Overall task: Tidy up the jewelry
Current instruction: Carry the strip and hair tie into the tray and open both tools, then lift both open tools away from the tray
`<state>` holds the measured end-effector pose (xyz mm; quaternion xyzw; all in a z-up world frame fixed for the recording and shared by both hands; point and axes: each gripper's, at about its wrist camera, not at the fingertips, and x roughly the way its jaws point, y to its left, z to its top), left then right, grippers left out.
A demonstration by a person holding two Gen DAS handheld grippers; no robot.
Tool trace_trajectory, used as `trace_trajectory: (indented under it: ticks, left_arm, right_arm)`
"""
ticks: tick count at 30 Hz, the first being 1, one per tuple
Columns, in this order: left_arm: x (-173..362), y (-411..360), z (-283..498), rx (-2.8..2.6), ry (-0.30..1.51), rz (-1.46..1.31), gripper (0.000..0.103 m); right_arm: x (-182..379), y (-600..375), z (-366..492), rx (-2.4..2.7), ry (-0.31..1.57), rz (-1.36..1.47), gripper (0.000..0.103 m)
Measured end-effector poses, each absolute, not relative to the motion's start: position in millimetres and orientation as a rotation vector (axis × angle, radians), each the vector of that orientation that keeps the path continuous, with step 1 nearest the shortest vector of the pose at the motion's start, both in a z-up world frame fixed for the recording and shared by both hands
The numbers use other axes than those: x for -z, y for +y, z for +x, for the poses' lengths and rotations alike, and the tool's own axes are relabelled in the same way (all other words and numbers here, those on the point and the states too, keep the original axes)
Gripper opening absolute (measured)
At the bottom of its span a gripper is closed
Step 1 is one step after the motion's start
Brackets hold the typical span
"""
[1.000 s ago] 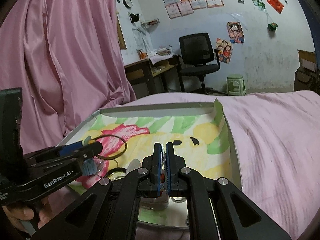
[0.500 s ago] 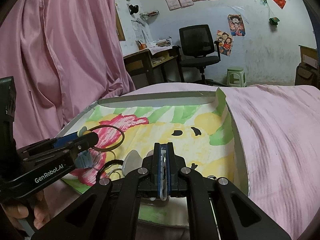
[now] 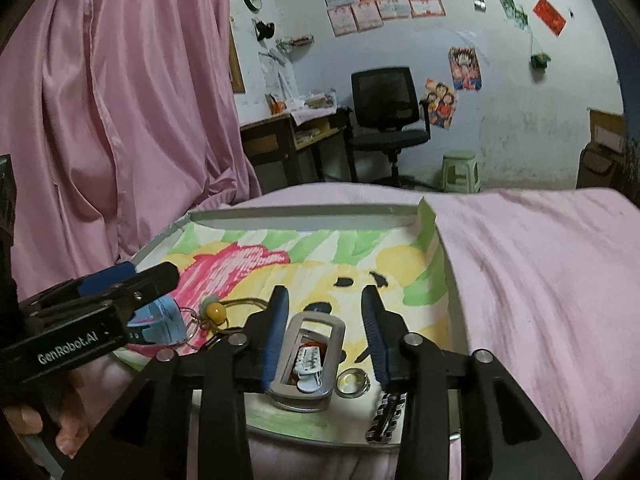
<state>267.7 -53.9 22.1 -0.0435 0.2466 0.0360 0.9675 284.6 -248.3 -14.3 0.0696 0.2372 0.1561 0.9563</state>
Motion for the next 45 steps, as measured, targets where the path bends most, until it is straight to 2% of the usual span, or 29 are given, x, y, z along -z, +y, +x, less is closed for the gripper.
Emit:
trace_trajectory:
  ticks: [2, 4, 10, 13, 14, 18, 45]
  left_arm:
    - [-26, -51, 261, -0.080, 0.474, -0.098, 0.076]
    - [-31, -50, 256, -0.090, 0.458, -0.100, 0.080]
    - [-42, -45, 237, -0.115, 0.415, -0.083, 0.093]
    - [-48, -41, 226, -0.130, 0.390, -0.073, 0.098]
    - [-50, -39, 222, -0.135, 0.382, -0.072, 0.099]
    - [-55, -31, 209, -0.149, 0.364, -0.084, 0.101]
    - [-58, 5, 101, -0.139, 0.317, -0.123, 0.103]
  right_arm:
    - [8, -249, 279, -0.307, 0.457, 0.131, 0.034]
    - [1, -250, 272, -0.292, 0.427, 0.126, 0.040]
    - [-19, -257, 253, -0.276, 0.358, 0.138, 0.060]
    - [-27, -256, 245, -0.273, 0.336, 0.131, 0.076]
    - [-29, -257, 243, -0.273, 0.333, 0.131, 0.082]
    - [-37, -256, 232, -0.270, 0.318, 0.129, 0.092]
    - [-64, -253, 133, -0.239, 0.268, 0.147, 0.101]
